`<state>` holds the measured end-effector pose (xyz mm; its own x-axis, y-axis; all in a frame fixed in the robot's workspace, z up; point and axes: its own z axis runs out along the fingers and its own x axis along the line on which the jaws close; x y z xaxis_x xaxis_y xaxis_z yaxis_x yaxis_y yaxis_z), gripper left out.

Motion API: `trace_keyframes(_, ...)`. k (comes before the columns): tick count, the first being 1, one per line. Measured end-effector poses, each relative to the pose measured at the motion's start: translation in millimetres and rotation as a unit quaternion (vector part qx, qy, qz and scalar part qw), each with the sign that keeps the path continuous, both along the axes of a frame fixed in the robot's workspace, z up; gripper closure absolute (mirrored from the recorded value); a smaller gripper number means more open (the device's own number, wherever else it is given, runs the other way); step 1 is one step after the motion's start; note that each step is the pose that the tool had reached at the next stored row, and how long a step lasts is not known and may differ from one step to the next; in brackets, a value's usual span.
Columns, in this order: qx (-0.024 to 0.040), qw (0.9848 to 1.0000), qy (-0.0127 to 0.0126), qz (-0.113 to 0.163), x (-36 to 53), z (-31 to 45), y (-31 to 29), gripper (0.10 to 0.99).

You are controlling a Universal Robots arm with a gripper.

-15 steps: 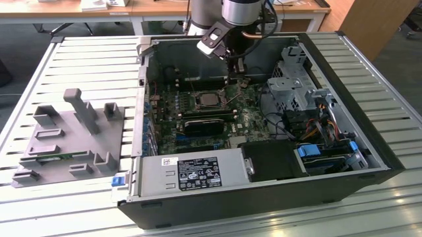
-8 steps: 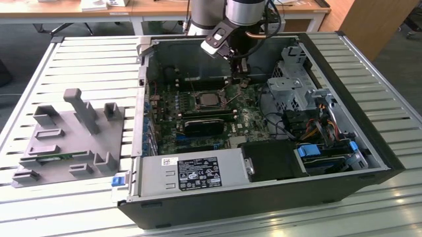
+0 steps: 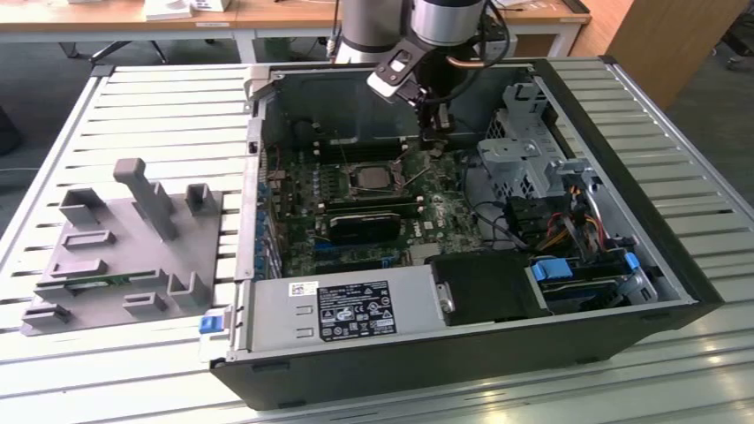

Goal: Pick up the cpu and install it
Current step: 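Close the cpu cover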

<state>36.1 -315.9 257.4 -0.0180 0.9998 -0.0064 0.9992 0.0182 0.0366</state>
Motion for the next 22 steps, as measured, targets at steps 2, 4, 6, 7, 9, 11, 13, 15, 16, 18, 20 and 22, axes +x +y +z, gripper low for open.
trace_keyframes(2, 0.0000, 1.0000, 0.0001, 0.000, 3.3, -0.4, 0.2, 0.980)
trace_keyframes(4, -0.0001, 1.0000, 0.0003, 0.000, 5.8, -0.8, 0.7, 0.980)
trace_keyframes(6, -0.0001, 1.0000, 0.0004, 0.000, 7.6, -1.2, 1.2, 0.980)
trace_keyframes(7, -0.0002, 1.0000, 0.0005, 0.000, 8.2, -1.3, 1.3, 0.980)
trace_keyframes(9, -0.0002, 1.0000, 0.0007, 0.000, 9.7, -1.7, 1.4, 0.980)
trace_keyframes(11, -0.0002, 1.0000, 0.0011, 0.000, 11.2, -2.0, 1.5, 0.980)
trace_keyframes(13, -0.0002, 1.0000, 0.0022, 0.000, 13.3, -2.3, 1.6, 0.980)
trace_keyframes(15, -0.0003, 1.0000, 0.0028, 0.000, 15.2, -2.5, 1.9, 0.980)
trace_keyframes(16, -0.0003, 1.0000, 0.0032, 0.000, 16.2, -2.7, 2.0, 0.980)
trace_keyframes(18, -0.0002, 1.0000, 0.0040, 0.000, 18.6, -3.1, 2.1, 0.980)
trace_keyframes(20, -0.0002, 1.0000, 0.0044, 0.000, 20.7, -3.8, 2.1, 0.980)
trace_keyframes(22, -0.0001, 1.0000, 0.0050, 0.000, 21.7, -5.0, 2.2, 0.980)
